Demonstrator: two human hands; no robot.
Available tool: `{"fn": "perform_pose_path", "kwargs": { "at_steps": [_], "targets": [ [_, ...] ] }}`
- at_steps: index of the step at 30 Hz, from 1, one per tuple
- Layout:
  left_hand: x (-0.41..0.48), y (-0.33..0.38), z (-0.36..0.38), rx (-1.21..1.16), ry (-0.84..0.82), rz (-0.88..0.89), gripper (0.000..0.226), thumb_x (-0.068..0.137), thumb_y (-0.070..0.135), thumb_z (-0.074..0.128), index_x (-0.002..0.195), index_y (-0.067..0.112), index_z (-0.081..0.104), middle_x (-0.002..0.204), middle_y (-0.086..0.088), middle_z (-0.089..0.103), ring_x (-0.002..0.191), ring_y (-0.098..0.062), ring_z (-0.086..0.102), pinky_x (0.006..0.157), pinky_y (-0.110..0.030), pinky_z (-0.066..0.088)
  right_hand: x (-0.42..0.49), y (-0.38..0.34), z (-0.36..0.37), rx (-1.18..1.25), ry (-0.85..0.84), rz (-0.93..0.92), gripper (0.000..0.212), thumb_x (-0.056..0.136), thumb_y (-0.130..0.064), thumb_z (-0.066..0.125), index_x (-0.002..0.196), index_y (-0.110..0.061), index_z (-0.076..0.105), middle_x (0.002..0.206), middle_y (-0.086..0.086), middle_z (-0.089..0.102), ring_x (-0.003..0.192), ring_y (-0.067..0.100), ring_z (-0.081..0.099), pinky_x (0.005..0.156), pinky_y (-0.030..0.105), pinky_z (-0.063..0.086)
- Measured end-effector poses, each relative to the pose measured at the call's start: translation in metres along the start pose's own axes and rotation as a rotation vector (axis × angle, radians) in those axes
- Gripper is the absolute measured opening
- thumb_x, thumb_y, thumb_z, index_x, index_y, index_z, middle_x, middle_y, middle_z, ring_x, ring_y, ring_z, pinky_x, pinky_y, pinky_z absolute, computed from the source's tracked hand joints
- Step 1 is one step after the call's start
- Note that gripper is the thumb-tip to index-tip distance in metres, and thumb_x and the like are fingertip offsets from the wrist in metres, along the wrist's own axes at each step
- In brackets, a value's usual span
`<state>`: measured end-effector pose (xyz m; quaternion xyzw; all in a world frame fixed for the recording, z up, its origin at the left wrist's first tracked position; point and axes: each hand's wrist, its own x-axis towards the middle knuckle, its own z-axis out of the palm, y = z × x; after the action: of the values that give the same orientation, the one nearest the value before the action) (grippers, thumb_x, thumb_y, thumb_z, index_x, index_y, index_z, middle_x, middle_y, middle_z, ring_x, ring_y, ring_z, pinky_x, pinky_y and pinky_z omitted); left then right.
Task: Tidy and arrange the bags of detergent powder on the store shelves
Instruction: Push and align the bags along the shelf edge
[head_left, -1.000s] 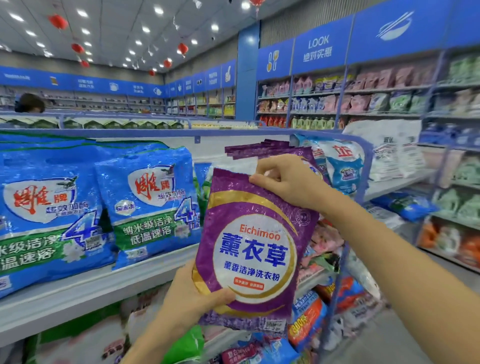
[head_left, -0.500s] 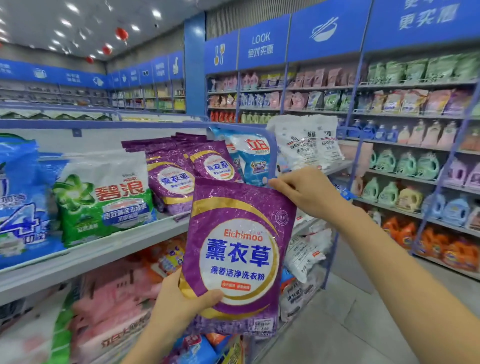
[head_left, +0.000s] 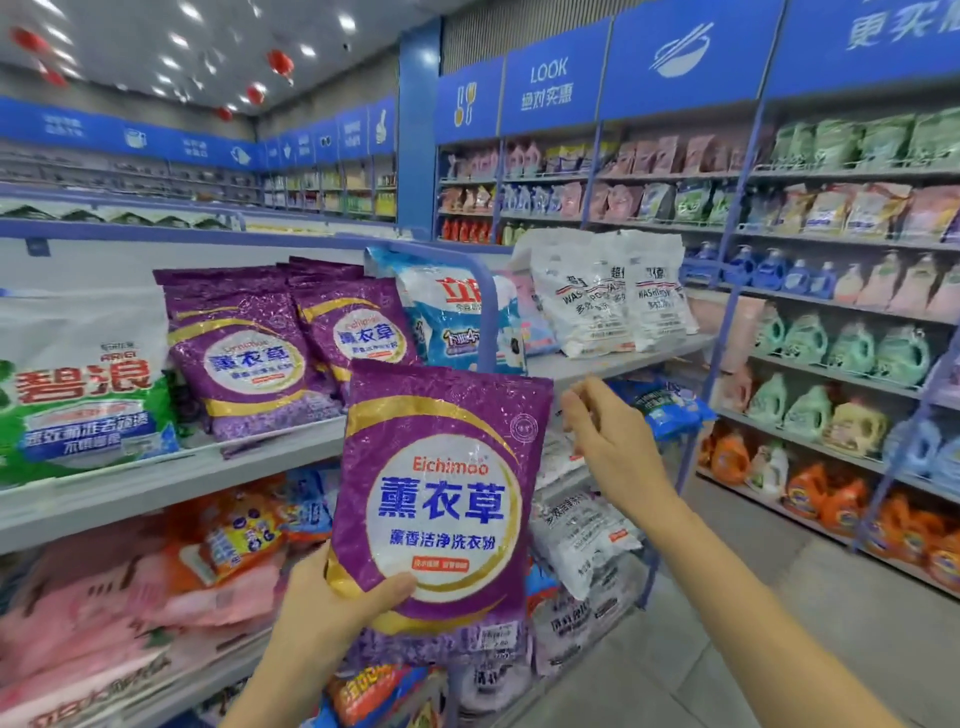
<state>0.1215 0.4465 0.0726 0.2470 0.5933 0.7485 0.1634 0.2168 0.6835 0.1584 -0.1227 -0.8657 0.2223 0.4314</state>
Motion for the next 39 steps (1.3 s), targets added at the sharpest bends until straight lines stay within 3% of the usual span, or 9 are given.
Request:
{"fn": "perform_pose_path", "kwargs": {
  "at_steps": [4,10,13,17,21,26,32,36,39],
  "targets": [
    [0.040,0.006,-0.008,0.056,0.130,0.071,0.055,0.040,0.013,0.091,0.090,0.015,0.066,0.074,0.005,0.074,0.069,-0.010,0.071,0.054,-0.015,0.052,-0.001,0.005,0.054,0.406,-0.324,0.220,0.019,0.096,-0.040,0.037,0.095,-0.025,0.049,0.092,-0.002,0.060,0.071,-0.005,0.056,0.065,0.014,0.043],
    [0.118,0.035,-0.032,0.062,0.290,0.220,0.033,0.070,0.003,0.076,0.091,0.024,0.063,0.077,0.014,0.073,0.077,-0.006,0.070,0.071,-0.024,0.053,0.054,-0.020,0.138,0.773,-0.560,0.299,0.058,0.084,-0.050,0.053,0.135,-0.026,0.039,0.129,-0.014,0.051,0.118,0.003,0.050,0.104,0.027,0.039],
    [0.150,0.051,-0.053,0.127,0.326,0.242,0.035,0.070,0.014,0.076,0.100,0.022,0.061,0.085,0.010,0.072,0.081,-0.008,0.068,0.080,-0.031,0.052,0.093,-0.031,0.171,0.774,-0.527,0.270,0.077,0.072,-0.064,0.063,0.135,-0.024,0.042,0.130,-0.010,0.054,0.119,0.007,0.052,0.105,0.033,0.041],
    [0.189,0.070,-0.085,0.258,0.268,0.220,0.078,0.060,0.039,0.075,0.130,0.019,0.048,0.110,0.003,0.068,0.096,-0.013,0.067,0.087,-0.033,0.052,0.135,-0.037,0.213,0.824,-0.524,0.243,0.056,0.079,-0.053,0.061,0.126,-0.024,0.047,0.124,-0.009,0.059,0.115,0.009,0.056,0.103,0.034,0.043],
    [0.218,0.069,-0.104,0.279,0.327,0.280,0.031,0.080,0.012,0.069,0.103,0.027,0.054,0.096,0.011,0.066,0.071,0.003,0.068,0.065,-0.016,0.056,0.158,-0.037,0.251,0.826,-0.547,0.194,0.049,0.086,-0.041,0.062,0.128,-0.022,0.044,0.122,-0.008,0.059,0.109,0.005,0.057,0.095,0.027,0.048],
    [0.229,0.053,-0.116,0.218,0.493,0.272,0.039,0.081,0.004,0.070,0.098,0.034,0.052,0.096,0.009,0.065,0.084,-0.005,0.064,0.072,-0.025,0.055,0.168,-0.042,0.281,0.809,-0.644,0.150,0.038,0.090,-0.033,0.059,0.120,-0.026,0.038,0.116,-0.015,0.054,0.099,-0.003,0.053,0.070,0.005,0.046],
    [0.229,0.030,-0.118,0.182,0.618,0.187,0.037,0.084,0.016,0.069,0.115,0.022,0.050,0.106,0.005,0.065,0.094,-0.012,0.064,0.076,-0.027,0.053,0.155,-0.020,0.298,0.841,-0.749,0.133,0.049,0.088,-0.041,0.056,0.129,-0.029,0.032,0.119,-0.024,0.050,0.105,-0.013,0.049,0.084,0.008,0.046],
    [0.234,0.020,-0.111,0.176,0.671,0.163,0.031,0.088,0.019,0.064,0.116,0.022,0.050,0.107,0.005,0.065,0.095,-0.012,0.063,0.076,-0.028,0.053,0.152,-0.012,0.298,0.803,-0.808,0.105,0.100,0.072,-0.067,0.057,0.149,-0.020,0.013,0.146,-0.007,0.040,0.132,0.009,0.038,0.112,0.037,0.032],
    [0.239,0.023,-0.112,0.091,0.696,0.134,0.026,0.089,0.019,0.062,0.113,0.021,0.052,0.103,0.004,0.066,0.088,-0.012,0.065,0.065,-0.023,0.051,0.157,-0.016,0.301,0.825,-0.844,0.143,0.062,0.089,-0.041,0.054,0.139,-0.020,0.024,0.131,-0.015,0.047,0.123,0.003,0.042,0.108,0.024,0.031]
  ]
}}
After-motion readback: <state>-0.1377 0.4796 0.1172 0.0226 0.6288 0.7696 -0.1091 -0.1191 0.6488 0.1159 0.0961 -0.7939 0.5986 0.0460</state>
